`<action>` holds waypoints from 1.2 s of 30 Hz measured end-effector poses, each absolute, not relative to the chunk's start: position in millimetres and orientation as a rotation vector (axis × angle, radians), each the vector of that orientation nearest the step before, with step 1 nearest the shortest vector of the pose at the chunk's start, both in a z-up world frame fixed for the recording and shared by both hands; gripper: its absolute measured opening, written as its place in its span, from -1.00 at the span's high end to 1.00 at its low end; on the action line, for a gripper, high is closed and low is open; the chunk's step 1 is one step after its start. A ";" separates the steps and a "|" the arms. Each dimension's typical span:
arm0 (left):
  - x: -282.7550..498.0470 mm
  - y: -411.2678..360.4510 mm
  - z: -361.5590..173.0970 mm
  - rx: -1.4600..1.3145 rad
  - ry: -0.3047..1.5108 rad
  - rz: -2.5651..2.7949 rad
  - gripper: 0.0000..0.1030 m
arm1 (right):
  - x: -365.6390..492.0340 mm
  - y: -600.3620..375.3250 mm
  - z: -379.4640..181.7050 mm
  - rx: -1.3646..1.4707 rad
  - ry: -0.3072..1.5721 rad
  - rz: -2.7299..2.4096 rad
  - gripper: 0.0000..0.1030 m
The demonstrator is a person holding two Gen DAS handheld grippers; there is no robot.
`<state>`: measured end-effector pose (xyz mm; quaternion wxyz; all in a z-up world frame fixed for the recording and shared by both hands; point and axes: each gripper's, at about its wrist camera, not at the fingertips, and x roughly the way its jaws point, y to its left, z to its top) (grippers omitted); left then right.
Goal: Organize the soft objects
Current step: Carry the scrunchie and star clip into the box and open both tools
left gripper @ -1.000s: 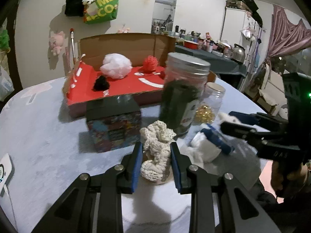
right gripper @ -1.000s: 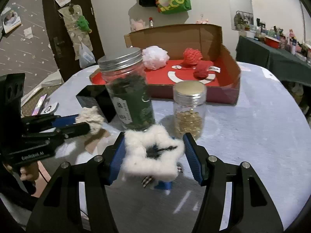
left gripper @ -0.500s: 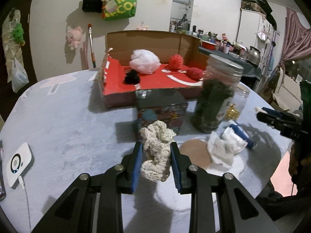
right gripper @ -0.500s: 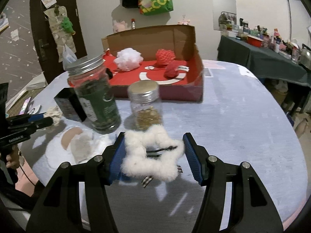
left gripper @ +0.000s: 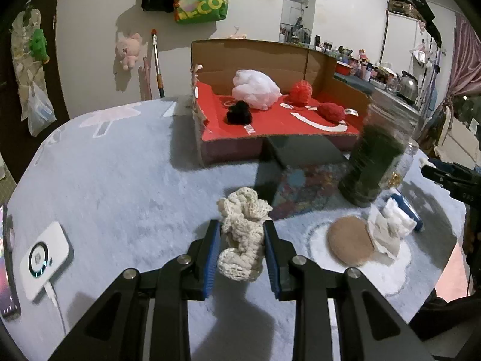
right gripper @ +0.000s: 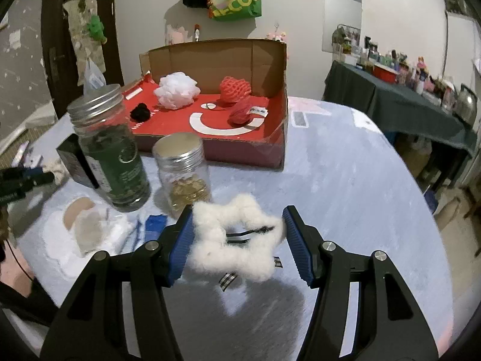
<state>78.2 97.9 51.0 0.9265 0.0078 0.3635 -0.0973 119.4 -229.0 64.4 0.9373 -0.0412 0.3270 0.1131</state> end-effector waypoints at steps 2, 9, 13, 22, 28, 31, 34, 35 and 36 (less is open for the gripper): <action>84.8 101.1 52.5 0.024 0.742 -0.207 0.42 | 124.4 -229.1 66.0 -0.115 0.666 0.227 -0.11; 106.4 107.2 58.2 0.051 0.735 -0.244 0.42 | 142.1 -229.6 70.9 -0.185 0.665 0.226 -0.11; 117.5 107.5 65.3 0.078 0.728 -0.273 0.42 | 152.6 -228.7 75.9 -0.215 0.663 0.233 -0.11; 148.7 97.6 93.1 0.164 0.704 -0.336 0.42 | 182.5 -221.3 93.0 -0.297 0.656 0.271 -0.11; 174.2 86.6 110.5 0.170 0.705 -0.378 0.42 | 206.0 -210.2 112.4 -0.310 0.647 0.335 -0.11; 188.8 74.3 116.7 0.168 0.721 -0.420 0.42 | 222.1 -200.4 120.6 -0.303 0.655 0.390 -0.11; 204.1 57.8 120.1 0.187 0.738 -0.447 0.42 | 240.7 -188.1 125.2 -0.289 0.676 0.445 -0.11; 209.4 51.3 121.4 0.194 0.744 -0.455 0.42 | 247.7 -183.2 126.2 -0.289 0.685 0.463 -0.11; 213.1 46.5 122.1 0.197 0.747 -0.463 0.42 | 253.2 -179.2 126.6 -0.289 0.692 0.476 -0.11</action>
